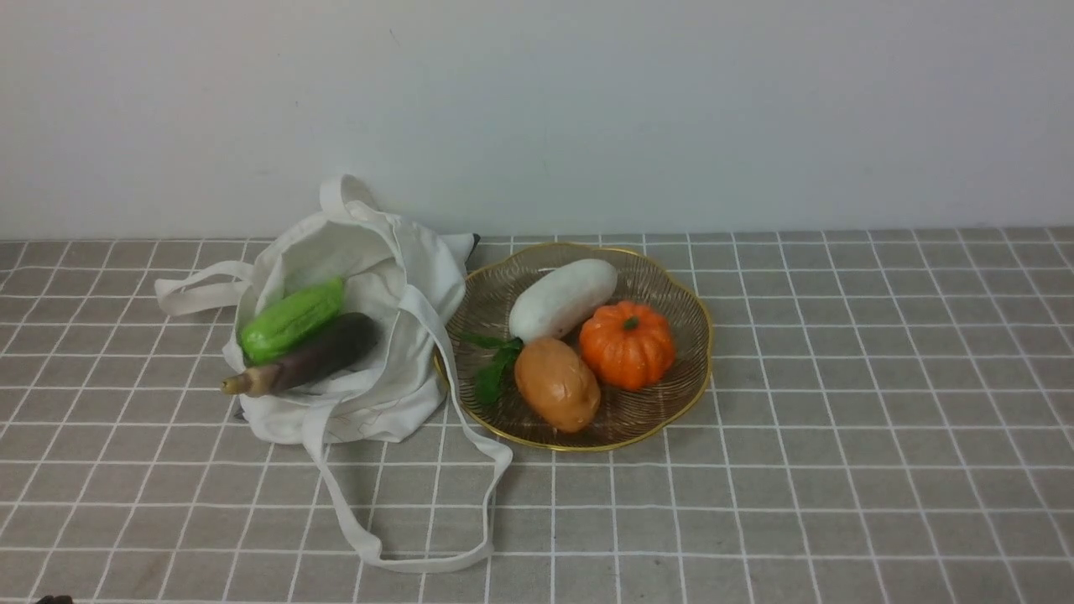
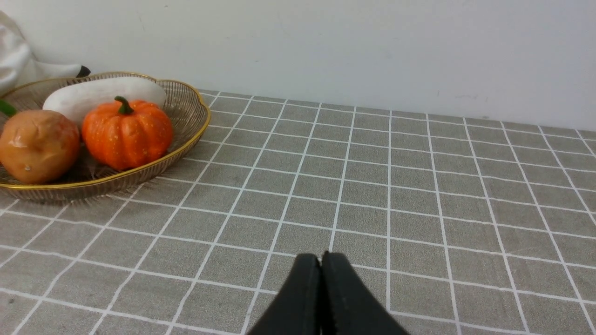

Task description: Take vegetables from bag on grey coffee tablecloth place on plate.

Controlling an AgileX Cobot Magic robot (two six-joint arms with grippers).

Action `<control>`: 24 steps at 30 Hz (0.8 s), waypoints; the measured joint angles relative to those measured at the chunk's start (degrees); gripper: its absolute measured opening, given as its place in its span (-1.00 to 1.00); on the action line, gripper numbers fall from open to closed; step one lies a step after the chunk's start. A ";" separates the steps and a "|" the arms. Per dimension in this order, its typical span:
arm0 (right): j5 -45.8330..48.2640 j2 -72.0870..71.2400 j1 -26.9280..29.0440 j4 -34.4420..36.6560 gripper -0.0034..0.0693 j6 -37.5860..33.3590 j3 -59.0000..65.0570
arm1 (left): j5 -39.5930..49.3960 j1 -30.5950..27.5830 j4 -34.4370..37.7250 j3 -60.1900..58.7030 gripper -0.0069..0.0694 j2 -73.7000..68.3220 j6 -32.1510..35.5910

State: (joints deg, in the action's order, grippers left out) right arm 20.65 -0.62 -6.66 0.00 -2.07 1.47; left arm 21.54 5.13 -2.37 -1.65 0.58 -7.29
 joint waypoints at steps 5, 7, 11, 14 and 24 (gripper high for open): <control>0.00 0.00 0.00 0.00 -0.95 0.00 0.00 | 0.12 0.00 -0.05 0.00 -0.83 0.00 0.66; 0.00 0.00 0.00 0.00 -0.95 0.00 0.00 | 0.12 0.00 -0.05 0.00 -0.83 0.00 0.71; 0.00 0.00 0.00 0.00 -0.95 0.00 0.00 | 0.12 0.00 -0.06 0.00 -0.83 0.00 0.71; 0.00 0.00 0.00 0.00 -0.95 -0.04 0.00 | 0.12 0.00 -0.06 0.00 -0.83 0.00 0.71; 0.00 0.00 0.00 0.00 -0.95 -0.04 0.00 | 0.12 0.00 -0.12 0.00 -0.83 0.00 0.71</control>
State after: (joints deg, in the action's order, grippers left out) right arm 20.65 -0.62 -6.66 0.00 -2.12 1.47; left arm 21.67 5.13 -2.48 -1.65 0.58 -6.58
